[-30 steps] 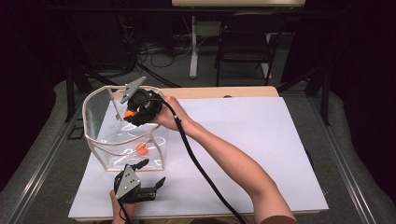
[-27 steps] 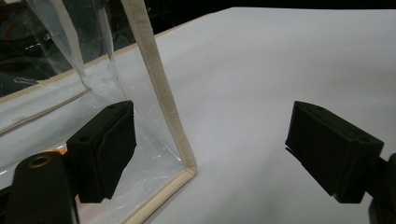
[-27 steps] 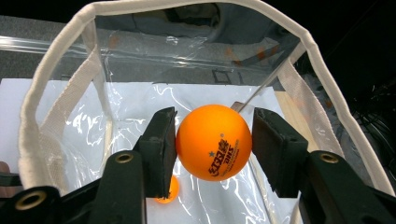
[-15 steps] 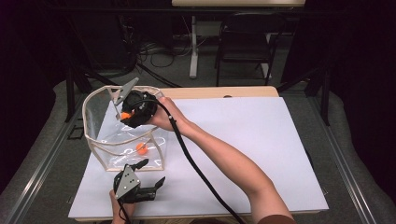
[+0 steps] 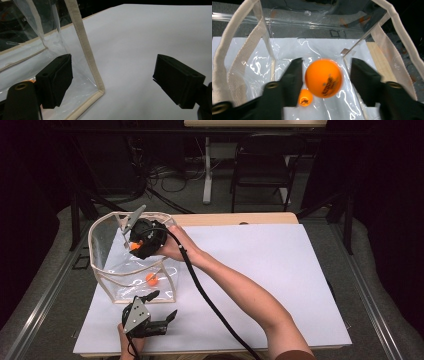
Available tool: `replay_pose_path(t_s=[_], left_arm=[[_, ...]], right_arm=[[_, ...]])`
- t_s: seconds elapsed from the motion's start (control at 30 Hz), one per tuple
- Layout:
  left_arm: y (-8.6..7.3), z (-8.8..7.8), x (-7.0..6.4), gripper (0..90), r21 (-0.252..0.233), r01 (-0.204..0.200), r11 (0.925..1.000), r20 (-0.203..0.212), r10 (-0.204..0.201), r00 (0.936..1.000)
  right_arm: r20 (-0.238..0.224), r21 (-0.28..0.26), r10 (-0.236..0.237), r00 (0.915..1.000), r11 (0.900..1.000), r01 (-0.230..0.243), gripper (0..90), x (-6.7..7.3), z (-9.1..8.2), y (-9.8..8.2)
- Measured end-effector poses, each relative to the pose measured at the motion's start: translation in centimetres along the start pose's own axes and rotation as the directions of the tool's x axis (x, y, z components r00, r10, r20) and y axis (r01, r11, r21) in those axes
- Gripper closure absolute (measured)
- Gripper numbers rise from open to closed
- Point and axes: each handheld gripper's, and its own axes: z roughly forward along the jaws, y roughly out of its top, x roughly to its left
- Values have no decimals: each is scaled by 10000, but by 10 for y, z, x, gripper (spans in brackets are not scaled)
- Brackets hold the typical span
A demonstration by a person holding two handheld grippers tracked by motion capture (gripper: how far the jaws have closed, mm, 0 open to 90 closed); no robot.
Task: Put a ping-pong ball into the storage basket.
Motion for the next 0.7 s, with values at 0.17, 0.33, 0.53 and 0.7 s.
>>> replay_pose_path(t_s=[0.17, 0.33, 0.53, 0.7], left_arm=[[0, -1, 0, 158, -16, -11, 10000, -19, 11, 10000], [0, 1, 0, 158, 8, -8, 10000, 10, 8, 10000], [0, 1, 0, 158, 17, -13, 10000, 7, 13, 10000], [0, 0, -1, 158, 2, -19, 10000, -4, 19, 10000]], right_arm=[[-194, -130, 580, 9981, 9982, -583, 236, -5, -6, -6], [-275, -390, 884, 9957, 9952, -894, 133, -9, -19, -14], [-451, -753, 1152, 9923, 9901, -1184, 80, -15, -35, -22], [-457, -898, 1230, 9913, 9879, -1268, 66, -18, -47, -27]])
